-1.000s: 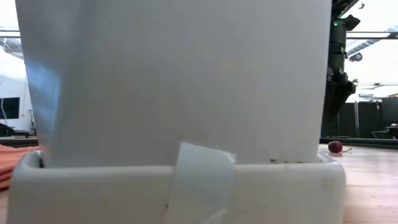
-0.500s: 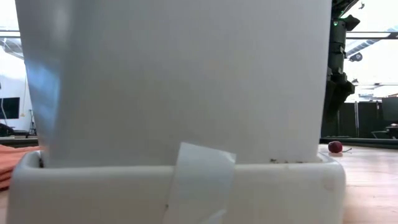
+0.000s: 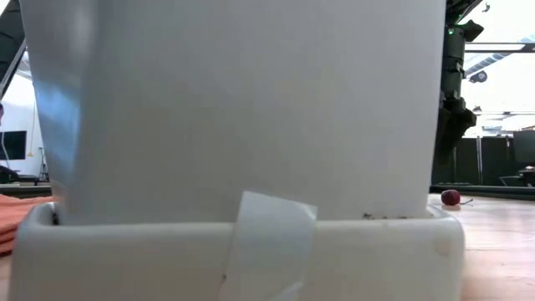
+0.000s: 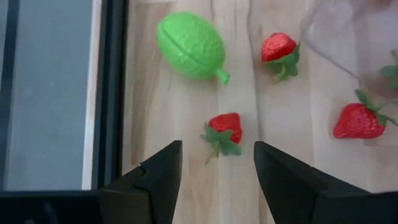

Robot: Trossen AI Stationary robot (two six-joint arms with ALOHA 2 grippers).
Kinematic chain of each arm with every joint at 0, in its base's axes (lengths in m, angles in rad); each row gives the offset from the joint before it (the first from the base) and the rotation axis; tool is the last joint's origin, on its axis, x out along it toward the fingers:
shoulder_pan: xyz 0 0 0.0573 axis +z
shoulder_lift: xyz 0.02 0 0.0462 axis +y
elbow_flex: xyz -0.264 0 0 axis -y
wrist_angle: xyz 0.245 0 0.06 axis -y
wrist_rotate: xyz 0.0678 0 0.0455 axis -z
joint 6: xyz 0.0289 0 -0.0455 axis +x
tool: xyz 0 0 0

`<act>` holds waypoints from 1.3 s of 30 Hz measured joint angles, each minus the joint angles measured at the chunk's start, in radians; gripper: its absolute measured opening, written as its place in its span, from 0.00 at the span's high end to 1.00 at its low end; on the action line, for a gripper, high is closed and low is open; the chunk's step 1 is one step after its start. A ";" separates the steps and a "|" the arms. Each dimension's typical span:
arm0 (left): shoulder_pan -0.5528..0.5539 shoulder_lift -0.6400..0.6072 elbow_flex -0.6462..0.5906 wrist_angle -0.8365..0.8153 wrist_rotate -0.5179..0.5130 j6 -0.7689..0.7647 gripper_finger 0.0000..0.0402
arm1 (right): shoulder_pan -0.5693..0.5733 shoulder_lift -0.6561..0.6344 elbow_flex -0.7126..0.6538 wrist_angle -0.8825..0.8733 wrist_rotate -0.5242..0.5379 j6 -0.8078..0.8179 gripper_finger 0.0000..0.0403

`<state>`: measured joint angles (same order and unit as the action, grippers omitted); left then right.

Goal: Pick and placing Produce into tupperware
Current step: Put the red strawberry into the transparent bin

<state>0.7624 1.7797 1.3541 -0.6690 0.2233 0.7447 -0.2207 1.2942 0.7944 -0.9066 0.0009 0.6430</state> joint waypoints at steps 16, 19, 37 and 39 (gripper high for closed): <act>-0.038 0.092 -0.012 0.026 0.009 0.022 0.54 | 0.000 0.000 0.000 0.002 0.026 -0.006 0.36; -0.041 0.115 -0.012 0.025 0.007 0.021 0.54 | 0.000 0.000 0.000 0.002 0.026 -0.006 0.36; -0.045 0.143 -0.034 0.132 -0.020 -0.004 0.54 | 0.000 0.000 0.000 0.000 0.025 0.002 0.36; -0.045 0.151 -0.036 0.129 -0.019 -0.004 0.54 | 0.000 0.000 0.000 0.000 0.025 0.002 0.36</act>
<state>0.7177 1.9310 1.3178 -0.5401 0.2039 0.7403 -0.2207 1.2938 0.7944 -0.9065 0.0257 0.6453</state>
